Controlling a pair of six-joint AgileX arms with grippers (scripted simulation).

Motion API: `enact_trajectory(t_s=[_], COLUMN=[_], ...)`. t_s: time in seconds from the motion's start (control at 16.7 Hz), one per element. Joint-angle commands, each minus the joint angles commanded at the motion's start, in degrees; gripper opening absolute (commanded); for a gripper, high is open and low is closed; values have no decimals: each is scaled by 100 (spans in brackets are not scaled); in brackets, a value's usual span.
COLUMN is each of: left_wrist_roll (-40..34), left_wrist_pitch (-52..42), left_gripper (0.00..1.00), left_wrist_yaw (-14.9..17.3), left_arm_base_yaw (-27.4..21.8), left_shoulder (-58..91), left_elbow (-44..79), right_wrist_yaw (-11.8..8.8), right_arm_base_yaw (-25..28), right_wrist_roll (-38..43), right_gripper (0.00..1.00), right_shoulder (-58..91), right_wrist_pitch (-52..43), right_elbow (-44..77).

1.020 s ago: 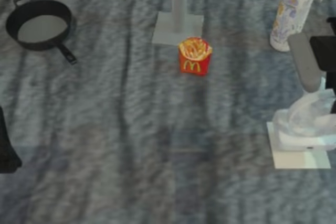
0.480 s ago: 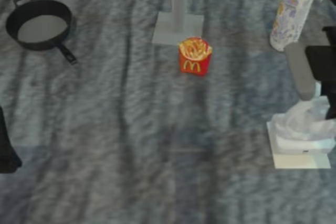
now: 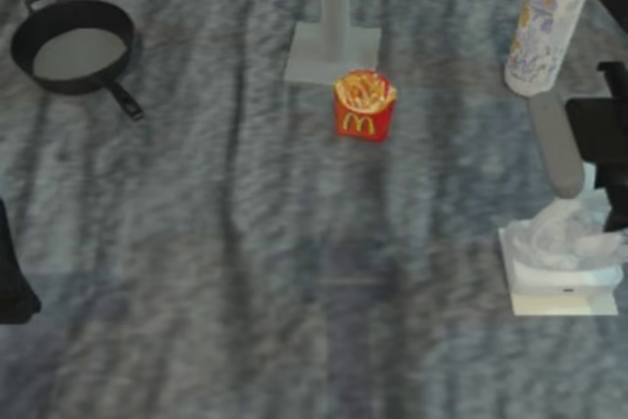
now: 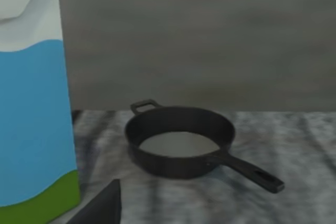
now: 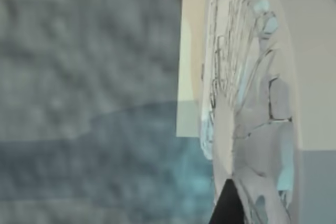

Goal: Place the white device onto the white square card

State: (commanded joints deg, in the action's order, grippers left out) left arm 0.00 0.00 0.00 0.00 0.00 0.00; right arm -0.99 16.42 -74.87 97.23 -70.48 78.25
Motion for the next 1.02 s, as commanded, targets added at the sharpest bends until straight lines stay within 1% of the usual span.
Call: enact_trajectory(t_s=[0.66, 0.72, 1.02], left_wrist_roll=[0, 0, 0], left_wrist_pitch=[0, 0, 0], left_gripper=[100, 100, 100], left_wrist_yaw=[0, 0, 0], left_arm_base_yaw=[0, 0, 0], left_shoulder=[0, 0, 0], left_elbow=[0, 0, 0], right_wrist_yaw=[0, 0, 0], right_arm_base_yaw=[0, 0, 0], right_wrist_roll=[0, 0, 0], right_gripper=[98, 100, 100], right_shoulder=[0, 0, 0], right_wrist_pitch=[0, 0, 0], right_elbow=[0, 0, 0])
